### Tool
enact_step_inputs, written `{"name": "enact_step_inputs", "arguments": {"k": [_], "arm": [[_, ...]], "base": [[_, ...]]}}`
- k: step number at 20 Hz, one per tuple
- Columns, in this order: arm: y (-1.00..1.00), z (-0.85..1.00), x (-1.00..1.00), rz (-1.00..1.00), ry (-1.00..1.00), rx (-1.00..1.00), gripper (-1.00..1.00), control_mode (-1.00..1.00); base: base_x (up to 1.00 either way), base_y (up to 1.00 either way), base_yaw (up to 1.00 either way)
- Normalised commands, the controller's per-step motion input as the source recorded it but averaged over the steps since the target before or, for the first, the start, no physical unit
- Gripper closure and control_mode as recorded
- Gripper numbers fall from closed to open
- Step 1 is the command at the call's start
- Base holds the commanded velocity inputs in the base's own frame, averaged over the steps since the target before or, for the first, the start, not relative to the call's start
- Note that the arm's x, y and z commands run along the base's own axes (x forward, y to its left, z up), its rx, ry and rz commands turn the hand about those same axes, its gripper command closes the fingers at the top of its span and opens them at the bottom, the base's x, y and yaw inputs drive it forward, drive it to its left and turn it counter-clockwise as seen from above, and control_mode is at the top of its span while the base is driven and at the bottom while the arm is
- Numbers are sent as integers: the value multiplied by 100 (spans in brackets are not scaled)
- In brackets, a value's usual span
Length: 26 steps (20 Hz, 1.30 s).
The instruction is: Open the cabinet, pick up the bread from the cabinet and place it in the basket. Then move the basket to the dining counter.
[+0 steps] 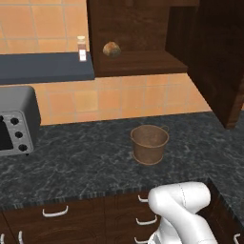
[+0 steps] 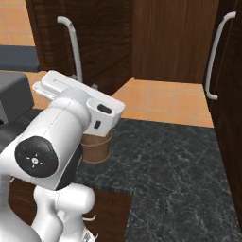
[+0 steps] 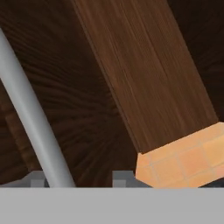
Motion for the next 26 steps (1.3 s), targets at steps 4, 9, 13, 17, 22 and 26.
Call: {"name": "enact_step_inputs", "arguments": {"k": [4,9,13,17,22,26], "arm": [[-97,-27,-51,-21,-5,0,100,-100],[-11,-27,-100,-22,-40,-1,100,-100],[-14,17,-100,-22,-25,1,100,-100],[2,25,-100,-19,-9,2,100,-100],[100,0,-47,-6,1,0,100,-100],[100,0,0,-10,0,0,100,-100]], "base": [[0,0,0],[0,0,0],[0,0,0],[0,0,0],[0,0,0],[0,0,0]]}}
